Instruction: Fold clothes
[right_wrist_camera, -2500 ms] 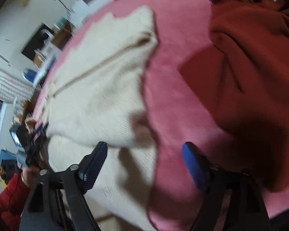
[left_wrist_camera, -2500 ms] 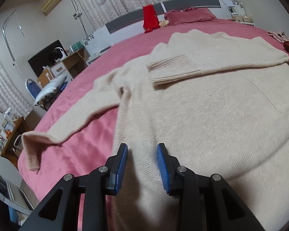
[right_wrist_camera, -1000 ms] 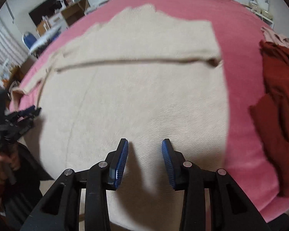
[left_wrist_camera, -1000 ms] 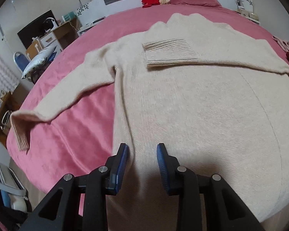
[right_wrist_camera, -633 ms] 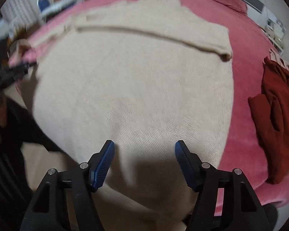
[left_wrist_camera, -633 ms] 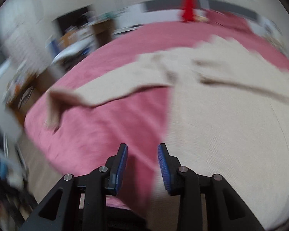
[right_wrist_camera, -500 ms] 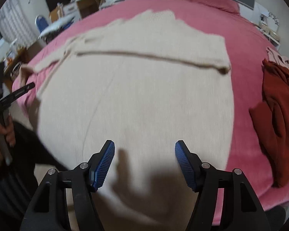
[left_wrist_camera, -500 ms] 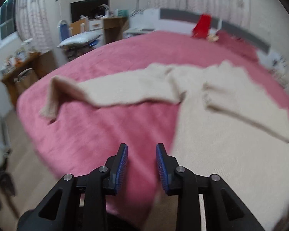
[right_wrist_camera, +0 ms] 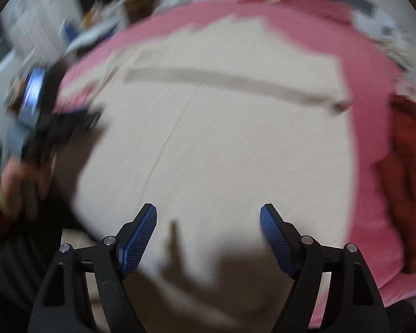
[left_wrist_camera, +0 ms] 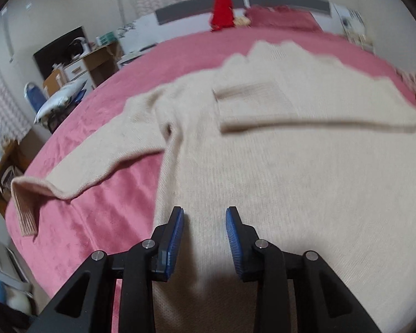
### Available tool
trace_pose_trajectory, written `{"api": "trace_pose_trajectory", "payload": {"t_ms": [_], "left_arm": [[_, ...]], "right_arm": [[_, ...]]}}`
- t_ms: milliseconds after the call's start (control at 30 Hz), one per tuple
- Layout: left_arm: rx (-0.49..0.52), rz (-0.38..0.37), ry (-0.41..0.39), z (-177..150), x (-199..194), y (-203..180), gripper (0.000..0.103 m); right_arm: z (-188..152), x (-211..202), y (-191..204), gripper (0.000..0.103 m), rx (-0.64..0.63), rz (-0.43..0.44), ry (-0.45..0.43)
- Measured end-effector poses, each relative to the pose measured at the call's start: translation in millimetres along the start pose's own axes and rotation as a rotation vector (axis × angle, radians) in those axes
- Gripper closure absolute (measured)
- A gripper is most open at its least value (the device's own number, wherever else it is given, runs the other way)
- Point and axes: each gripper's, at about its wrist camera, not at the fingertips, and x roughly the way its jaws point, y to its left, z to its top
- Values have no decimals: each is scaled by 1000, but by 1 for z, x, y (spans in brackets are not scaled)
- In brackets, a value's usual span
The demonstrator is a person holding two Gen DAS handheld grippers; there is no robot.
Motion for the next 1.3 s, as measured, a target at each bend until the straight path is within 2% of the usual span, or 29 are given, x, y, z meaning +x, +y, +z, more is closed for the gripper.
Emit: {"api": "trace_pose_trajectory", "payload": {"t_ms": [133,200,233,300,400,433,467,500,533,633,733,800,900,967,1033,1067,1167,1200,1233,1300], "left_arm": [[-145,-25,-96,12,-17,15,72],[-175,-36,-107,17,-16,10,72],[-186,-42,-104,19,-14,8,72],[-205,-53,-96,21,-8,4,72],[-133,16,28,17,19,-12,71],[-109,39,67,16,28,-18,71],[-87,67,47,17,26,-23,71],[-66,94,29,18,24,-28,71],[-50,107,31,21,23,-32,73],[-69,36,-60,34,5,-34,73],[-49,-28,-205,60,-4,-43,71],[-35,-70,-300,78,-9,-49,71],[59,-98,-234,102,32,-66,71],[36,-69,-150,108,63,-56,71],[13,-42,-68,115,93,-46,67],[-15,-81,-70,113,94,-39,66],[-101,-198,-77,108,98,-18,66],[-129,-235,-79,106,99,-12,66],[-127,-231,-81,104,96,-15,66],[-112,-212,-81,103,93,-19,66]], "right_arm": [[51,2,-60,26,193,-7,-167],[81,16,-91,36,283,-18,-224],[92,23,-105,37,311,-37,-240],[117,49,-127,38,335,-61,-233],[143,87,-155,41,317,-80,-179],[150,99,-163,44,302,-83,-154],[151,111,-172,55,286,-118,-103],[152,115,-183,63,286,-129,-94],[152,120,-194,64,286,-140,-86],[153,100,-211,63,382,-73,-136],[155,73,-213,62,381,-45,-251],[163,74,-201,62,298,-31,-225],[175,92,-184,62,187,-5,-159],[177,105,-187,62,174,-28,-121],[178,118,-191,63,161,-52,-84],[177,121,-200,64,181,-68,-80],[173,109,-234,88,273,-110,-119],[172,101,-241,87,305,-113,-135],[171,92,-248,83,337,-117,-151],[162,67,-244,81,317,-123,-194]]}}
